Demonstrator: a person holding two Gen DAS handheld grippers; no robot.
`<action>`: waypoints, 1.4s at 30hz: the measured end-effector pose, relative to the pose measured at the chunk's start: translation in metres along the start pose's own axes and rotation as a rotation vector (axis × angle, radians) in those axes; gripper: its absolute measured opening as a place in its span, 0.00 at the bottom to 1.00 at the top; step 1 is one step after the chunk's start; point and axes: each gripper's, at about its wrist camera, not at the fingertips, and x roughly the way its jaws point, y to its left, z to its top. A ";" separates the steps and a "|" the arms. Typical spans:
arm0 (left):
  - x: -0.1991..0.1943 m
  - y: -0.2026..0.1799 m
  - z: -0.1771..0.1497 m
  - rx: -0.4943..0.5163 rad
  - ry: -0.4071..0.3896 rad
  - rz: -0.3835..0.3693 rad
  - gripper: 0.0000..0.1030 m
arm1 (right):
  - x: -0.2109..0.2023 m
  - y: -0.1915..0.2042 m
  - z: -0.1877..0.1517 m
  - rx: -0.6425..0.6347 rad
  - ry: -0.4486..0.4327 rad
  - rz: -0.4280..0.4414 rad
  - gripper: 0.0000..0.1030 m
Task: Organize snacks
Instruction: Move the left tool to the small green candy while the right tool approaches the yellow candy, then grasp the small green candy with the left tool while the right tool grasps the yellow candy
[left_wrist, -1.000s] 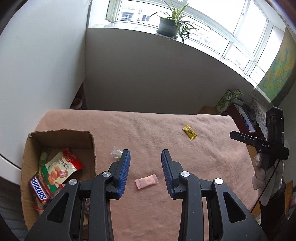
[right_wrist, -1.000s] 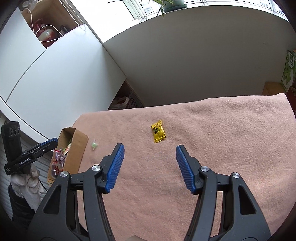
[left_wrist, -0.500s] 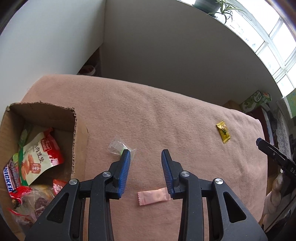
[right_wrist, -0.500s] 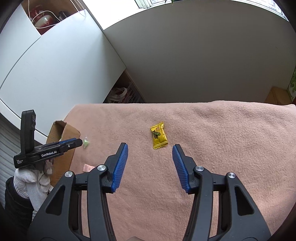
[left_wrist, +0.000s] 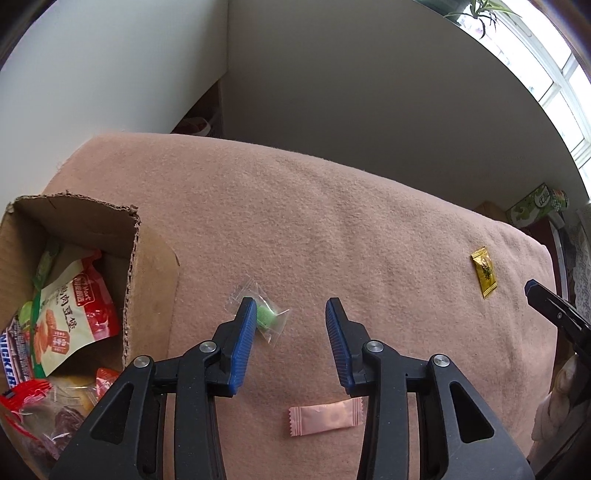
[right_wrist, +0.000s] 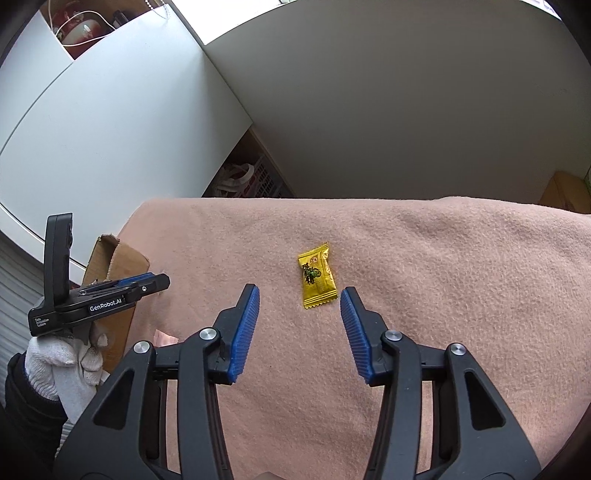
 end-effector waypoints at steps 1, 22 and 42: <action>0.002 0.000 0.001 -0.004 -0.003 0.010 0.36 | 0.004 0.000 0.002 -0.001 0.007 -0.003 0.47; 0.003 -0.004 -0.010 0.032 0.056 0.028 0.38 | 0.042 -0.005 0.015 -0.025 0.056 -0.075 0.43; 0.000 -0.024 -0.032 0.180 0.008 0.047 0.36 | 0.058 0.004 0.021 -0.097 0.108 -0.191 0.25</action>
